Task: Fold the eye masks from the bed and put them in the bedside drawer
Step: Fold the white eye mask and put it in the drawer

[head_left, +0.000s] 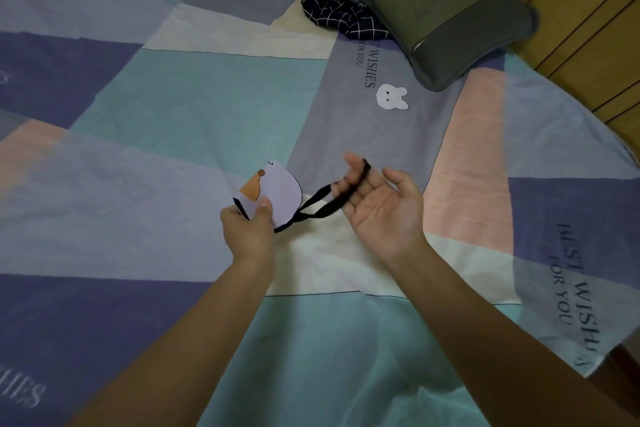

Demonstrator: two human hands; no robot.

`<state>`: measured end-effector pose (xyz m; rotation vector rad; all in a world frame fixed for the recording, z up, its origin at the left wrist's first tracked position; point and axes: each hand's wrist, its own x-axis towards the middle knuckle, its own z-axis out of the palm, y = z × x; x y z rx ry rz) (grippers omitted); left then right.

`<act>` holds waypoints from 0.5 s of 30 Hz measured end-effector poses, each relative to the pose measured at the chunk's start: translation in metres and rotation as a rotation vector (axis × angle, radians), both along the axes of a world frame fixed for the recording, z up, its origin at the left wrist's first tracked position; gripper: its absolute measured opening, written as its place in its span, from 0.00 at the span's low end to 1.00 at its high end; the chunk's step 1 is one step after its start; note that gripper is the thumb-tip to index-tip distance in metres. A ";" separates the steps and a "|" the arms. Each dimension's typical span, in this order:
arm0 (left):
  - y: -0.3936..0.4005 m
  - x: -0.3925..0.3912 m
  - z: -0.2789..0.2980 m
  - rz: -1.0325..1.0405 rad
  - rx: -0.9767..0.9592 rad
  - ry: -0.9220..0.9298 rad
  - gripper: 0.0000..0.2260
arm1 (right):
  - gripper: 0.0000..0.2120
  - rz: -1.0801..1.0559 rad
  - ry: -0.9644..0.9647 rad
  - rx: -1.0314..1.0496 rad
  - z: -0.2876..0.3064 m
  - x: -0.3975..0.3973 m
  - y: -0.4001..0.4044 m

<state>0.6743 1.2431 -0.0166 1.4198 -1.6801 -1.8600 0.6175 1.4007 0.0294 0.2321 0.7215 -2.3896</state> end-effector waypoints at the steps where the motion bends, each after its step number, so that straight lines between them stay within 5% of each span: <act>1: 0.004 0.004 -0.002 -0.015 -0.013 -0.007 0.13 | 0.21 -0.043 0.009 -0.029 0.000 -0.003 -0.004; 3: 0.012 0.013 -0.005 -0.081 -0.027 0.011 0.09 | 0.21 -0.112 0.014 0.102 -0.002 -0.010 -0.009; 4: 0.015 0.016 -0.004 -0.114 -0.035 0.032 0.08 | 0.20 -0.103 0.091 0.329 -0.004 -0.014 -0.008; 7: 0.007 0.014 0.005 -0.045 -0.038 0.119 0.07 | 0.19 0.288 0.747 1.463 -0.015 -0.013 0.009; 8: 0.000 0.012 0.008 0.000 -0.033 0.140 0.08 | 0.24 0.473 0.939 1.668 -0.019 -0.011 0.016; 10: -0.015 0.006 0.011 0.043 -0.018 0.149 0.10 | 0.33 0.626 0.855 1.535 -0.022 -0.003 0.023; 15: -0.020 0.013 -0.001 0.070 -0.072 -0.007 0.14 | 0.30 0.192 0.204 0.289 -0.009 0.003 0.008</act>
